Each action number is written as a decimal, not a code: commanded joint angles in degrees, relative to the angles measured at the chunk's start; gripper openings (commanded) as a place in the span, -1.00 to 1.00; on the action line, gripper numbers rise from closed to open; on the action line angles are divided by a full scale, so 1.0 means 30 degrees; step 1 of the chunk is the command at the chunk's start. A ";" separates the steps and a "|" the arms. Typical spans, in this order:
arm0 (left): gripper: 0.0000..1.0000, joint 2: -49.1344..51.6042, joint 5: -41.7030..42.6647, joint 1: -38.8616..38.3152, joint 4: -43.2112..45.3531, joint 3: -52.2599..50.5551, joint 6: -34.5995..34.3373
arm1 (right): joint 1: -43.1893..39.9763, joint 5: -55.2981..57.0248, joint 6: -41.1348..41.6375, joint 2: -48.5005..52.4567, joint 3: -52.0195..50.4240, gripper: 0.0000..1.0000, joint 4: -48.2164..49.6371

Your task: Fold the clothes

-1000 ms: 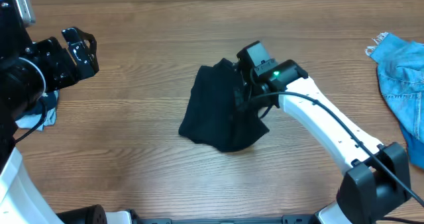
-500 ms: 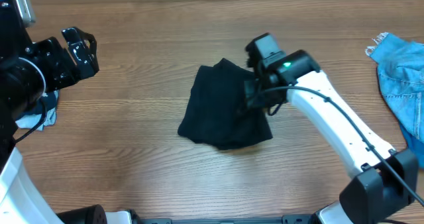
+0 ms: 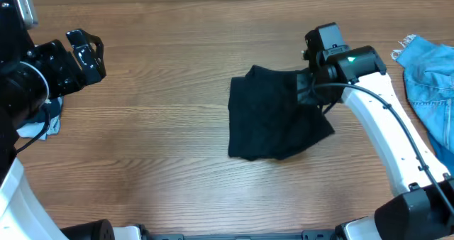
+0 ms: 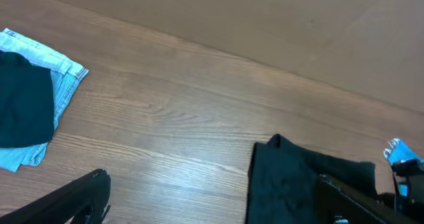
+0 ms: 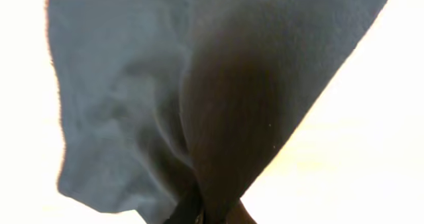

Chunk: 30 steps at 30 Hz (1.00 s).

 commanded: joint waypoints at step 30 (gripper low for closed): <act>1.00 0.0007 0.0153 -0.0051 0.0029 0.0058 0.0233 | 0.6594 -0.3177 0.1807 0.5792 0.0561 -0.40 0.4138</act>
